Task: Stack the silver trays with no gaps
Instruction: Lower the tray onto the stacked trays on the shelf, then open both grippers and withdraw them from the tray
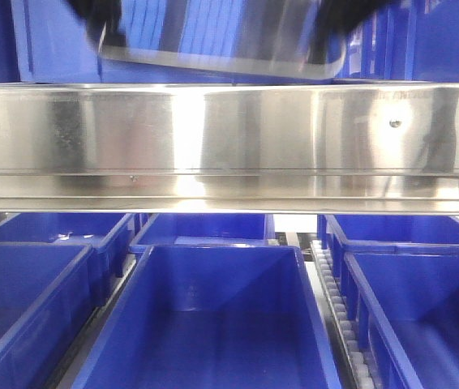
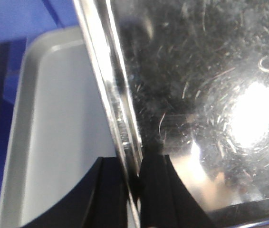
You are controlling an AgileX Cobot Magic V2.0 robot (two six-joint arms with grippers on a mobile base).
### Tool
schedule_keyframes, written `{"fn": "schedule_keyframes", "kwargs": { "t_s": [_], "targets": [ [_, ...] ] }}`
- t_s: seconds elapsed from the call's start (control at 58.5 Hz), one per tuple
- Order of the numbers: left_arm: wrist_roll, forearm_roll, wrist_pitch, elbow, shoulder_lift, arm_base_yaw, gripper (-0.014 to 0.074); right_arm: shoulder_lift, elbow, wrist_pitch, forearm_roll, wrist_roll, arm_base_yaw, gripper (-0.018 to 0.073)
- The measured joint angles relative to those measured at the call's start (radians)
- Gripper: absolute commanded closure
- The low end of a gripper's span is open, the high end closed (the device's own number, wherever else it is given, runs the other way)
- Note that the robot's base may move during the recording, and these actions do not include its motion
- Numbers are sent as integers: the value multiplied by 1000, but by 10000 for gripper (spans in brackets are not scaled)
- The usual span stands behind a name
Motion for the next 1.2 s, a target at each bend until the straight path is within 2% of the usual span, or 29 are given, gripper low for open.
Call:
{"fn": "schedule_keyframes", "kwargs": {
  "t_s": [0.068, 0.137, 0.256, 0.308, 0.393, 0.444, 0.495, 0.82, 0.923, 0.991, 1.076, 1.162, 1.179, 1.196],
  "targets": [
    [0, -9, -13, 12, 0, 10, 604, 9, 0, 0, 8, 0, 2, 636],
    [0, -18, -21, 20, 0, 25, 544, 12, 0, -2, 19, 0, 4, 636],
    [14, -18, -28, 24, 2, 43, 371, 12, 0, -16, 37, -7, 10, 603],
    [16, -18, -37, 24, 2, 47, 299, 12, 0, -19, 43, 0, 12, 549],
    [16, -19, -41, 24, 2, 56, 198, 12, 0, -19, 47, -10, 12, 399],
    [16, -19, -42, 24, 2, 56, 176, 12, 0, -19, 46, -14, 12, 310],
    [16, -19, -44, 24, 2, 56, 169, 12, 0, -19, 49, -14, 12, 263],
    [16, -26, -36, -17, -8, 56, 175, 6, -49, -1, 52, -16, 12, 252],
    [16, -26, -34, -54, -40, 56, 211, -19, -93, 21, 52, -16, 12, 252],
    [16, -26, -34, -83, -73, 56, 272, -46, -130, 35, 52, -16, 12, 252],
    [16, -24, -44, -105, -132, 56, 405, -95, -160, 43, 52, -16, 12, 264],
    [16, -11, -48, -114, -205, 56, 616, -170, -172, 45, 50, -16, 12, 358],
    [16, -9, -48, -114, -223, 56, 642, -187, -172, 47, 50, -16, 12, 389],
    [18, -9, -49, -114, -240, 56, 629, -199, -172, 50, 50, -16, 12, 410]
  ]
}}
